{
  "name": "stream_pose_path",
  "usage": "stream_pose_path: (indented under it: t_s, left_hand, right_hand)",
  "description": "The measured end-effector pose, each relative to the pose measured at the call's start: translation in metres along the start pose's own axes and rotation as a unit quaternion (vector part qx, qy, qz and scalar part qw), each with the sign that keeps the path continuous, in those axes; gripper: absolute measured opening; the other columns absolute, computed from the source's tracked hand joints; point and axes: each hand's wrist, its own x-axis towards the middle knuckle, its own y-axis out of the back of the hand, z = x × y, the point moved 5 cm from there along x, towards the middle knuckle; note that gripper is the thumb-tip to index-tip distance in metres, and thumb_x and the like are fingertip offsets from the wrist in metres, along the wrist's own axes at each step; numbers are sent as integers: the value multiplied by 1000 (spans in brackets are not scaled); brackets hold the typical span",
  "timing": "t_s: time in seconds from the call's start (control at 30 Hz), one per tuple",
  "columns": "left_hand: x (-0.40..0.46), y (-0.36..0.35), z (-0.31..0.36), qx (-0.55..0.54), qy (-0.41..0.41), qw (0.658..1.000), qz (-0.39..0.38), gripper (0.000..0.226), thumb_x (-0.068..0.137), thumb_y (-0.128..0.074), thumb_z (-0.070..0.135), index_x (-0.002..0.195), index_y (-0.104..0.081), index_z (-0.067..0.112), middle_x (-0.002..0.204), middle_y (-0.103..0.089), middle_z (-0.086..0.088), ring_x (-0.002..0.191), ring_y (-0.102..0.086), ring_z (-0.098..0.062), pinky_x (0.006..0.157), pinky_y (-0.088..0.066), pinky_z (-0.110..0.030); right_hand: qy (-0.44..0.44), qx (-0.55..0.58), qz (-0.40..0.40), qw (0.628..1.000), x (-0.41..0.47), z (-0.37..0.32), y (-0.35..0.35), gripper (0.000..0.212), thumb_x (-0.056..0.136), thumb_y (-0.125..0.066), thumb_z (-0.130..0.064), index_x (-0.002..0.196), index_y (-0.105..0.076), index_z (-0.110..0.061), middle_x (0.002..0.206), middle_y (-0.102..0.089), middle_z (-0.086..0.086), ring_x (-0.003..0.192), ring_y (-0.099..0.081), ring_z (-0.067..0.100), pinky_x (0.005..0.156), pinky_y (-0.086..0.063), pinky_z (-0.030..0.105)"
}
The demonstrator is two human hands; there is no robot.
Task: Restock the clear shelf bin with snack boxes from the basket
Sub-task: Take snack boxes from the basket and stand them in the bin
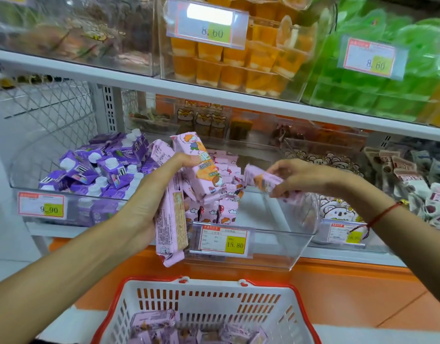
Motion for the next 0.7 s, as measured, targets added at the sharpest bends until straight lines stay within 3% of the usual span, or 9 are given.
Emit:
stream_pose_path:
  t_s: [0.1, 0.17, 0.23, 0.33, 0.4, 0.5, 0.6, 0.63, 0.7]
  left_hand:
    - [-2, -3, 3, 0, 13, 1000, -3, 39, 95, -29, -10, 132, -33, -17, 141, -35, -34, 107, -42, -23, 65, -40, -19]
    - [-1, -3, 1, 6, 26, 1000, 9, 39, 95, -29, -9, 133, -34, -16, 142, -35, -32, 111, -44, -25, 69, -43, -20]
    - [-3, -4, 6, 4, 25, 999, 21, 39, 95, -27, -11, 134, -29, -17, 144, -31, -32, 117, -43, -25, 74, -42, -15]
    - [-3, -6, 7, 4, 26, 1000, 8, 39, 95, -26, -12, 134, -27, -18, 144, -30, -34, 117, -42, -27, 81, -41, -23]
    - [-2, -4, 5, 2, 21, 1000, 0, 40, 95, -26, -12, 134, -26, -19, 140, -35, -36, 104, -37, -20, 67, -42, -21]
    - [-1, -3, 3, 19, 5, 1000, -14, 39, 94, -24, -16, 132, -18, -24, 107, -60, -36, 110, -38, -22, 56, -37, -9]
    - [8, 0, 3, 30, 6, 999, 8, 39, 94, -23, -16, 131, -16, -24, 134, -39, -32, 106, -42, -21, 71, -42, -15]
    - [9, 1, 3, 36, 9, 999, 20, 39, 94, -23, -16, 131, -17, -24, 138, -35, -31, 97, -44, -20, 71, -42, -14]
    - [11, 2, 3, 39, 4, 999, 34, 38, 94, -26, -14, 132, -26, -21, 132, -41, -24, 87, -41, -17, 57, -37, -8]
  right_hand:
    - [3, -199, -29, 979, 7, -3, 0, 40, 74, -77, -8, 111, -68, -22, 89, -71, -1, 71, -60, 15, 62, -48, 21]
    - [-3, -278, -25, 960, 18, -4, -12, 48, 70, -81, -16, 116, -66, -20, 95, -68, -5, 80, -60, 15, 75, -48, 24]
    - [-2, -297, 1, 955, 31, -4, -26, 48, 67, -84, -22, 111, -65, -14, 97, -65, 2, 81, -57, 18, 71, -44, 26]
    - [13, -261, 96, 960, 48, -1, -33, 46, 64, -86, -25, 99, -63, -7, 99, -67, 9, 83, -56, 22, 66, -42, 29]
    - [-6, -171, 149, 974, 54, 9, -33, 54, 63, -87, -24, 103, -54, -9, 99, -64, 8, 90, -58, 23, 73, -46, 31]
    - [-63, -88, 153, 982, 57, 30, -35, 45, 68, -84, -20, 100, -58, -4, 99, -70, 12, 88, -69, 26, 84, -55, 40]
    - [-70, -60, 141, 986, 55, 37, -31, 24, 66, -85, -12, 76, -64, -6, 89, -73, 14, 80, -71, 24, 83, -57, 39]
    - [-56, -39, 144, 987, 56, 36, -30, 27, 64, -86, -9, 77, -63, -7, 89, -72, 14, 78, -70, 24, 79, -58, 36]
    - [-41, 31, 130, 990, 58, 33, -32, 42, 63, -86, -3, 96, -61, -2, 96, -67, 16, 77, -67, 23, 67, -59, 29]
